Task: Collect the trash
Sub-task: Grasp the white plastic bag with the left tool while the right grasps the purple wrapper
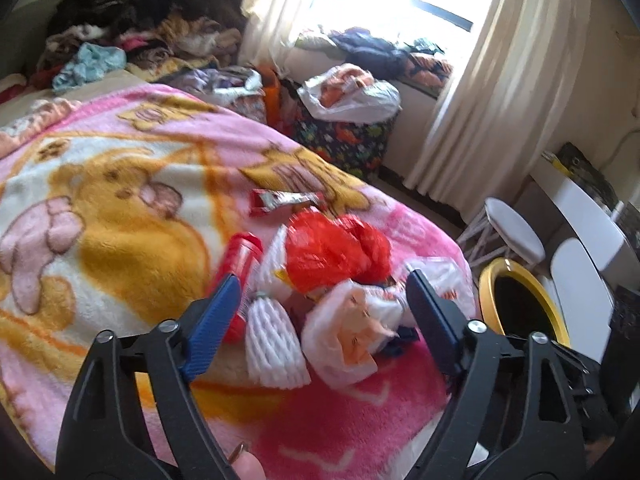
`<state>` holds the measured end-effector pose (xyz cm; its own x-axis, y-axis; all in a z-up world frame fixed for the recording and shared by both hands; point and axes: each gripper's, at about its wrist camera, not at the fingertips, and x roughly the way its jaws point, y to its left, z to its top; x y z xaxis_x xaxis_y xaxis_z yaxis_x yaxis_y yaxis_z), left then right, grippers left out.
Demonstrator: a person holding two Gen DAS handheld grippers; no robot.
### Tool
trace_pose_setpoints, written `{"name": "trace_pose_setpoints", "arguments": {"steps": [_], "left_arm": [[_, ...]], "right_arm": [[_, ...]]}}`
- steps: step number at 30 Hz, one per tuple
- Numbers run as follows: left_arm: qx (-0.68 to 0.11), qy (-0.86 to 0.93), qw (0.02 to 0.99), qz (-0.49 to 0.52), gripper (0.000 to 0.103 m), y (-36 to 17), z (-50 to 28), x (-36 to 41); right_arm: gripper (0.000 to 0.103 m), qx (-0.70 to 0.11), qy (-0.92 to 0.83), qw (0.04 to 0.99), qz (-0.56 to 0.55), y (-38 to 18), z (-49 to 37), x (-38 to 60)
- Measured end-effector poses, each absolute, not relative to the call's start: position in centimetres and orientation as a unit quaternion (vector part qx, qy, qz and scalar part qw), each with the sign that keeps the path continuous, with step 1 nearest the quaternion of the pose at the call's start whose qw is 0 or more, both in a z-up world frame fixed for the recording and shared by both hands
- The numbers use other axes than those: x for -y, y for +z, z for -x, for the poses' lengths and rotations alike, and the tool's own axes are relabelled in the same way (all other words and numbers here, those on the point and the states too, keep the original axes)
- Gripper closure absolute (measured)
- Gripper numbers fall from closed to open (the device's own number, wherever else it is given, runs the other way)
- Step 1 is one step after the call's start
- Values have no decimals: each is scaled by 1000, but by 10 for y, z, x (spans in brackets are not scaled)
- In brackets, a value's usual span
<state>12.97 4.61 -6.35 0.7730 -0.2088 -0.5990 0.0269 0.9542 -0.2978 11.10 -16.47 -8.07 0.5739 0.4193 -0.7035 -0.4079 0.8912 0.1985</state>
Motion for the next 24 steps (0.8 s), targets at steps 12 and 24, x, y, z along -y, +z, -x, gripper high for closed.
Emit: {"name": "trace_pose_setpoints", "arguments": {"steps": [12, 24], "left_arm": [[-366, -95, 916, 135, 44, -84, -139, -30], [-381, -99, 909, 137, 68, -92, -142, -22]], "right_arm": [[94, -435, 234, 870, 10, -103, -122, 151], [94, -426, 251, 869, 1, -99, -113, 155]]}}
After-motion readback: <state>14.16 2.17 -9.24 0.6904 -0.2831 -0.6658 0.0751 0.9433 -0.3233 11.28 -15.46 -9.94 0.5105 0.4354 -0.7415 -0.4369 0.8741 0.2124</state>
